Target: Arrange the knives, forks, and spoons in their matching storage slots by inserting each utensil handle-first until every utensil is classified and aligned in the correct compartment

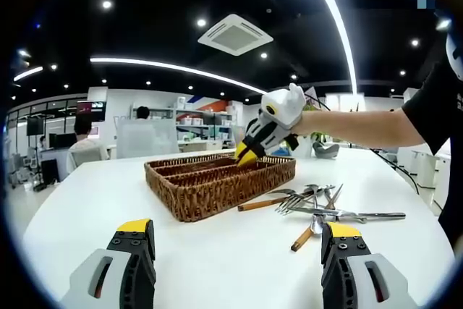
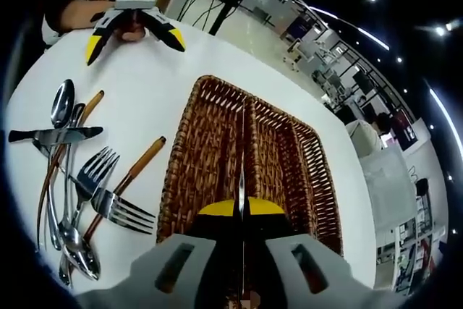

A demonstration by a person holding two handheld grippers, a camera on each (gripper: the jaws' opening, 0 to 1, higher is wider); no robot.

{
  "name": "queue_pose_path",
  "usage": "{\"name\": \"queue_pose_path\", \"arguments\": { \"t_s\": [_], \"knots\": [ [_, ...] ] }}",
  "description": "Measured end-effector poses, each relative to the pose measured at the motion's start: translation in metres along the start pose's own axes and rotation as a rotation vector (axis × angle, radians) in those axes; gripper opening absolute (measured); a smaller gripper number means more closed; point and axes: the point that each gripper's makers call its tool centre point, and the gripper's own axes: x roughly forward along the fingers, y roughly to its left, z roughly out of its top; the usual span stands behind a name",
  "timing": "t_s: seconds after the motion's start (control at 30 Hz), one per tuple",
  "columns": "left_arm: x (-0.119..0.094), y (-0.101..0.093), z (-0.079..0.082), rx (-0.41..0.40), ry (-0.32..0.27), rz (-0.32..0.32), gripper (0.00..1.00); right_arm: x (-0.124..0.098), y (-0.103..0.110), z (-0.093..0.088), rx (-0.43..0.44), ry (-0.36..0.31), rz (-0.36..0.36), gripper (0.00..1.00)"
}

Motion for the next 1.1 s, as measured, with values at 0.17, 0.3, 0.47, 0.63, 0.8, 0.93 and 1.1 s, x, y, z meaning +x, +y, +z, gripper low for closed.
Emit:
{"name": "queue_pose_path", "arguments": {
  "t_s": [0.17,0.3,0.47,0.63,0.8,0.93,1.1],
  "knots": [
    [0.000,0.000,0.000,-0.002,-0.001,-0.002,1.00,0.003,0.000,-0.001,0.002,0.006,0.008,0.01],
    [0.001,0.000,0.000,-0.004,-0.002,-0.004,1.00,0.007,0.001,-0.003,0.004,0.013,0.017,0.01],
    [0.001,0.001,0.000,-0.004,-0.003,-0.006,1.00,0.012,0.002,-0.007,0.017,0.018,0.029,0.01],
    [0.001,0.002,0.001,-0.010,-0.007,-0.008,1.00,0.016,0.003,-0.009,0.030,0.020,0.042,0.01],
    [0.001,0.003,0.000,-0.010,-0.007,-0.011,1.00,0.019,0.004,-0.012,0.033,0.030,0.055,0.02],
    [0.001,0.003,0.001,-0.012,-0.009,-0.015,1.00,0.024,0.008,-0.013,0.017,0.046,0.076,0.02],
    [0.001,0.004,0.000,-0.009,-0.009,-0.014,1.00,0.028,0.008,-0.016,0.041,0.040,0.088,0.02]
  ]
}}
